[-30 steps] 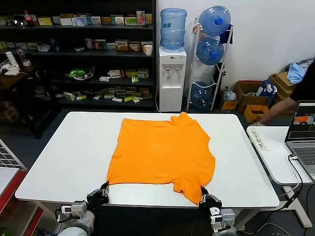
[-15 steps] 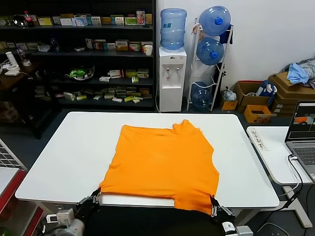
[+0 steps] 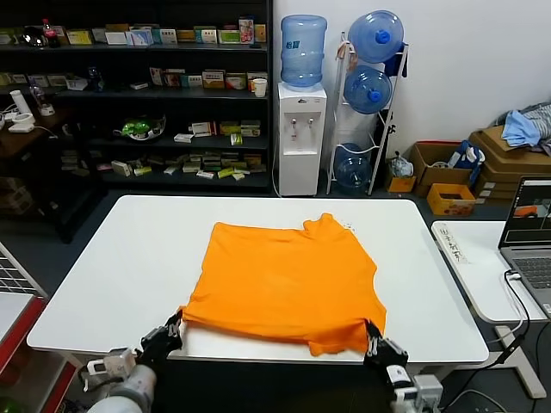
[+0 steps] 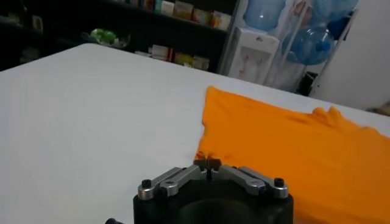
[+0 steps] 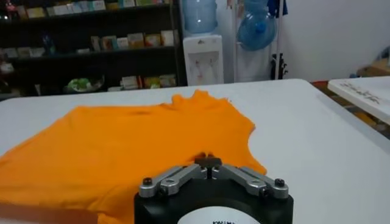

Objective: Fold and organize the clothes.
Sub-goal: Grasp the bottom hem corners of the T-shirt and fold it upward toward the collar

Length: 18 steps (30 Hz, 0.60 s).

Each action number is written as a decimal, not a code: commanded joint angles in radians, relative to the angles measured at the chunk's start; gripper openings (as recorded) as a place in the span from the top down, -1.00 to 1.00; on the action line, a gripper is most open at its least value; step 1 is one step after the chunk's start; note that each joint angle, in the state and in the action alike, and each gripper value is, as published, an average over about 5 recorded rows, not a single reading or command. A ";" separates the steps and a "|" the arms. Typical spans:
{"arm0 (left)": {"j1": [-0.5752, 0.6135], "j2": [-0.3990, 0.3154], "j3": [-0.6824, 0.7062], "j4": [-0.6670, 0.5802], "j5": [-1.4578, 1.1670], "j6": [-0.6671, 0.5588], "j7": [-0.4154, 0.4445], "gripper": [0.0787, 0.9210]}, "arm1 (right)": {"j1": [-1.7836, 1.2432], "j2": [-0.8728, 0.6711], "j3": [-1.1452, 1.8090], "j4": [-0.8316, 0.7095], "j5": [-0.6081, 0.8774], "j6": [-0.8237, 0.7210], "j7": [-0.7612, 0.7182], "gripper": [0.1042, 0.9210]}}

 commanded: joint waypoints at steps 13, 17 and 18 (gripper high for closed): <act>-0.350 -0.041 0.151 0.287 0.042 -0.033 0.004 0.97 | 0.358 -0.021 -0.103 -0.243 0.095 -0.059 0.017 0.94; -0.341 -0.041 0.152 0.285 0.057 -0.019 0.008 0.92 | 0.343 -0.019 -0.101 -0.241 0.085 -0.069 0.000 0.81; -0.338 -0.040 0.151 0.282 0.061 -0.015 0.009 0.88 | 0.339 -0.020 -0.100 -0.239 0.081 -0.067 -0.005 0.75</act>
